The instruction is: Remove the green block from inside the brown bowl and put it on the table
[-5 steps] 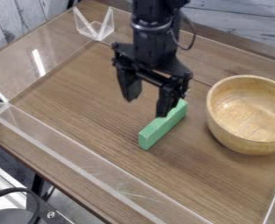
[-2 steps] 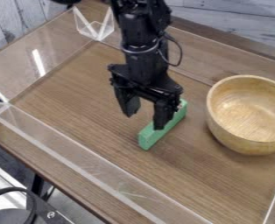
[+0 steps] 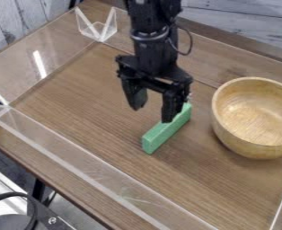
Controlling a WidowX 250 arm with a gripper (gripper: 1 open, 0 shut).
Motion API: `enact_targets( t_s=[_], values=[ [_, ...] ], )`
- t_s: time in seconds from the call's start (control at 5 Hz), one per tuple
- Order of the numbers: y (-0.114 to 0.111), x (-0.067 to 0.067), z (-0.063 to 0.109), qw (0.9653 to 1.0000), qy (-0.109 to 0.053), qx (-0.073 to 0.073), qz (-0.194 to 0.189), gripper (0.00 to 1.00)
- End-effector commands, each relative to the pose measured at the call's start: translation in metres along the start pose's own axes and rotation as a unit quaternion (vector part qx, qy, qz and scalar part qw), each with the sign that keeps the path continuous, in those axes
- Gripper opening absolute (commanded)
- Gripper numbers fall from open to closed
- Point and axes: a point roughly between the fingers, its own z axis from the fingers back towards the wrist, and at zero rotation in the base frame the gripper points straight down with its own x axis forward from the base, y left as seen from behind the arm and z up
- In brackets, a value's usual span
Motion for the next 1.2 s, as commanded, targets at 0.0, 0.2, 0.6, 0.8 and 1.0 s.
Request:
enact_targets(
  t_s=[0.0, 0.2, 0.6, 0.8, 1.0],
  values=[
    [-0.005, 0.008, 0.024, 0.9998, -0.011, 0.016, 0.006, 0.0],
    [-0.008, 0.007, 0.037, 0.9997, -0.021, 0.012, 0.009, 1.0],
    [-0.008, 0.004, 0.038, 0.9995, -0.006, 0.031, -0.005, 1.0],
    [-0.009, 0.002, 0.032, 0.9984, 0.012, 0.049, -0.025, 1.0],
    [-0.007, 0.003, 0.031, 0.9981, 0.021, 0.049, -0.032, 1.0]
  ],
)
